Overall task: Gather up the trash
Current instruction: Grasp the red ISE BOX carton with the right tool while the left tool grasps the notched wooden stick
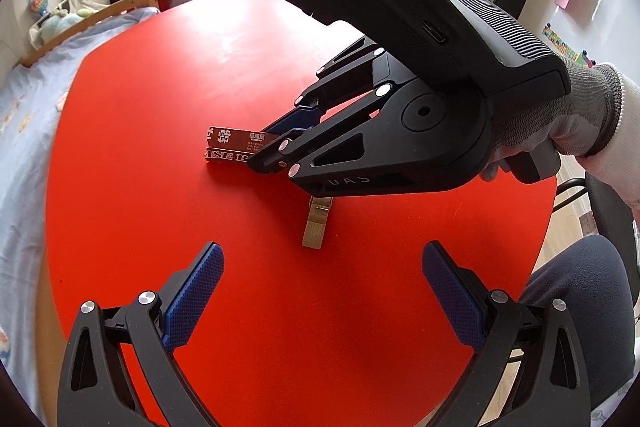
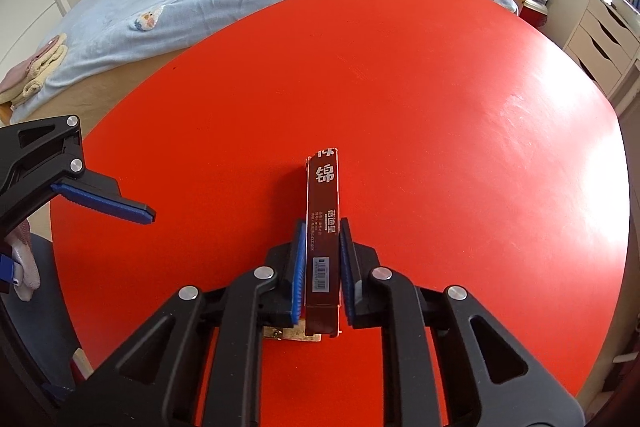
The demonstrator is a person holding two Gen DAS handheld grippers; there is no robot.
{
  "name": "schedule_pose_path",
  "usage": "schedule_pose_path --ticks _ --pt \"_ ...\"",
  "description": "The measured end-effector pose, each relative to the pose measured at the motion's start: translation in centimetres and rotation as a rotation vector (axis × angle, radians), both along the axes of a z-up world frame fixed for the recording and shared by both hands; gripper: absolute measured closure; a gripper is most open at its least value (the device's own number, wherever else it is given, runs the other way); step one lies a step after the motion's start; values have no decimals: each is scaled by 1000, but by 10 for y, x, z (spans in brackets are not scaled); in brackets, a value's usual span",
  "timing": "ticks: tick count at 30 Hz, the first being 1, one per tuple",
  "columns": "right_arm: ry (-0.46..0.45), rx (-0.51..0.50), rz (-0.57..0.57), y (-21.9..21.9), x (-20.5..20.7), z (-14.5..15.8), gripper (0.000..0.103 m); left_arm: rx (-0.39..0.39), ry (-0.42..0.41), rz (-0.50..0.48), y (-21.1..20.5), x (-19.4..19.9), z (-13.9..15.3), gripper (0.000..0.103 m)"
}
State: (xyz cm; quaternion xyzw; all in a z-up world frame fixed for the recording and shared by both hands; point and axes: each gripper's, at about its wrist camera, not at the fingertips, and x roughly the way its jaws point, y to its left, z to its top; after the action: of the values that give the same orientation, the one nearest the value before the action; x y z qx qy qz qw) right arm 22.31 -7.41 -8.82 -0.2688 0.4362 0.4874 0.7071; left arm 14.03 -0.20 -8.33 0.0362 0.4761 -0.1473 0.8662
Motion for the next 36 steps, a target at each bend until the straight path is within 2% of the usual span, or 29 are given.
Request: schedule_pose_path --ticks 8,10,11,12,13,15,19,21,23,36 --pt "27 9 -19 0 5 -1 88 26 -13 3 -1 11 -15 8" --pt "29 10 -22 -1 6 -1 88 25 -11 1 -1 13 -18 20" --pt "31 13 -26 -1 7 -1 88 30 -2 4 -2 14 -21 32" --pt "32 15 -30 -2 8 -1 88 32 3 5 -2 15 -24 38" --pt "33 16 -33 -3 8 -1 88 33 -8 5 -2 14 -24 40" --pt "34 16 -34 -3 8 -1 88 29 -14 13 -2 13 -23 53" --pt "34 20 -38 -4 9 -1 88 31 -17 15 -1 11 -23 69" --pt "35 21 -39 -4 9 -1 88 27 -11 12 -1 10 -22 84" --pt "35 21 -40 -4 9 -1 88 24 -5 10 0 11 -21 90" --pt "22 30 -86 -13 8 9 88 21 4 15 9 18 -16 91"
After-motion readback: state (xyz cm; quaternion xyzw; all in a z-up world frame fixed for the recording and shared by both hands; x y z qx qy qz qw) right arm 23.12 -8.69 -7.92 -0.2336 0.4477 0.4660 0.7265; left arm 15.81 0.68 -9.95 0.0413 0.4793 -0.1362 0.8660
